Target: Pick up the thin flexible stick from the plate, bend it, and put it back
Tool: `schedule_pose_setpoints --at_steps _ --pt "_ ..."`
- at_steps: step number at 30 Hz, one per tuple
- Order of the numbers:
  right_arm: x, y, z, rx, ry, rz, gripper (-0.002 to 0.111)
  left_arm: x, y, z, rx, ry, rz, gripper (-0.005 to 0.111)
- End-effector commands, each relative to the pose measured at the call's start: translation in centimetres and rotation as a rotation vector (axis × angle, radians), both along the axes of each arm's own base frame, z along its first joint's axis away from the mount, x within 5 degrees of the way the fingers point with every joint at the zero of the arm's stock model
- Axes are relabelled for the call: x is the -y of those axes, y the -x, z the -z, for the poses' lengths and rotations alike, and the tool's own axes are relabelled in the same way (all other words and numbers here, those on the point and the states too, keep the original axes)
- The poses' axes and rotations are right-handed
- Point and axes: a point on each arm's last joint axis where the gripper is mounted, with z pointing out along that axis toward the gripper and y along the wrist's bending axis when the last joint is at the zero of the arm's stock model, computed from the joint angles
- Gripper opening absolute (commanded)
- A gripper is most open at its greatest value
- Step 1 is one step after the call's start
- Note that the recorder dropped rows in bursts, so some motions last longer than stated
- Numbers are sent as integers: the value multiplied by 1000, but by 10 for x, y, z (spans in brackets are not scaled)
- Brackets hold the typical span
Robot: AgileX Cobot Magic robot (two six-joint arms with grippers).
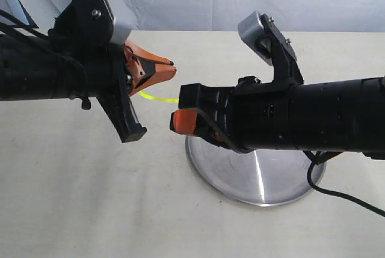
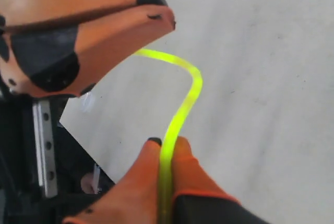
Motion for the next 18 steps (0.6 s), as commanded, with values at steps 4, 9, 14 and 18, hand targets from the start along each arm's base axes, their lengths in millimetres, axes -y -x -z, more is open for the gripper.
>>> schedule_pose_setpoints --at_steps 4,9,14,18 --pt "-2 2 -5 179 59 -116 -1 -1 -4 -1 -54 59 -82 0" --pt "-3 1 -7 324 103 -174 -1 -5 -11 3 -110 81 -194 0" --pt "-3 1 -7 434 162 -232 -1 -9 -15 3 -185 140 -307 0" --pt "-3 2 -7 503 201 -279 -1 -11 -18 4 -228 170 -371 0"
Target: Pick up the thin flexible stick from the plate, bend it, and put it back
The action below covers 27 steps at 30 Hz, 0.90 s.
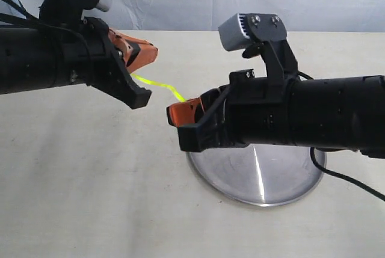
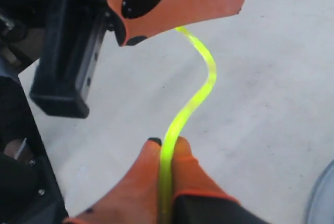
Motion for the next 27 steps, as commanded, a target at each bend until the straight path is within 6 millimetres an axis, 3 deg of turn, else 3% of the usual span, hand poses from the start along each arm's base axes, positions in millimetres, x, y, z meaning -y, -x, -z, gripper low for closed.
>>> schedule_pose_setpoints --at_steps 1,12,17,21,27 --pt "-3 4 -4 93 28 -93 -1 -1 -3 4 -81 58 -80 0" --pt "2 15 -10 269 141 -237 -1 10 -4 7 -267 227 -81 0" --pt "14 23 -25 384 213 -213 -1 23 -10 4 -386 335 -63 0" --pt "16 21 -23 402 265 -210 -1 31 -8 -10 -417 409 14 0" --pt "19 16 -23 422 290 -155 -1 32 -6 -11 -474 449 18 0"
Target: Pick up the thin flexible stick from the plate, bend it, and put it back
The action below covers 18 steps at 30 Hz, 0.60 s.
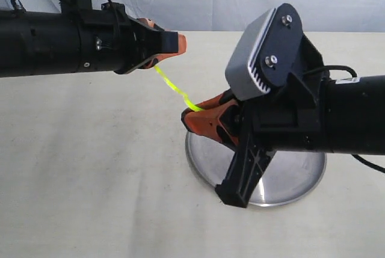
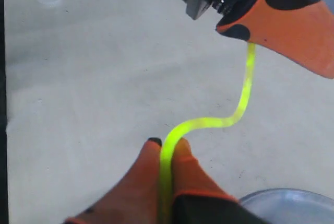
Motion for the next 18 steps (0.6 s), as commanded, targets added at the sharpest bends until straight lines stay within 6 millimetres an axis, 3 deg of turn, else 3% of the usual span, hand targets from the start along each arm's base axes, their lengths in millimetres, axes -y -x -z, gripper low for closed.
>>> schedule_pose_setpoints --at_steps 1,18 --pt "3 -5 -3 39 7 56 -1 7 8 -5 -38 70 84 0" --pt "7 -11 -4 146 68 93 -1 12 15 -9 -68 128 172 0"
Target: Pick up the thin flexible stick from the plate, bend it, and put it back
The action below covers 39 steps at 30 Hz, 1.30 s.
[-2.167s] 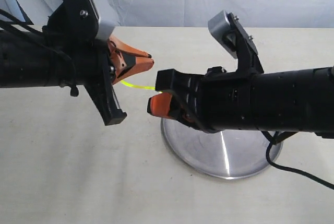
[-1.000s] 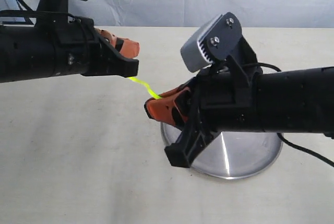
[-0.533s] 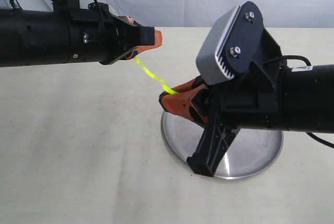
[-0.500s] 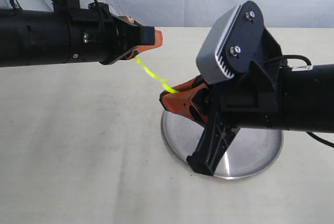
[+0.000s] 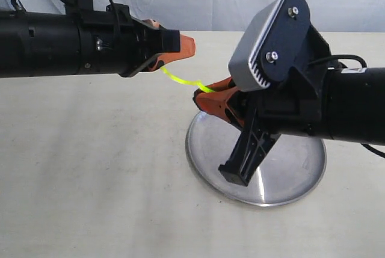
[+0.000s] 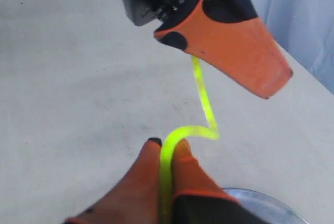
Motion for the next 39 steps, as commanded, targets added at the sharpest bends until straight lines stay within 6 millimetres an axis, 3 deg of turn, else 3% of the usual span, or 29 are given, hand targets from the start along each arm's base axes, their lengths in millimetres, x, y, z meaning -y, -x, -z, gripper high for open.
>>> schedule_pose_setpoints --at_steps 1,21,39 --pt "2 -3 -2 33 9 28 -1 8 10 -6 -24 70 107 0" --pt "-2 1 -1 25 21 -45 -1 9 12 -8 -25 81 127 0" --pt "-6 0 6 134 137 -148 -1 10 13 -10 -23 91 144 0"
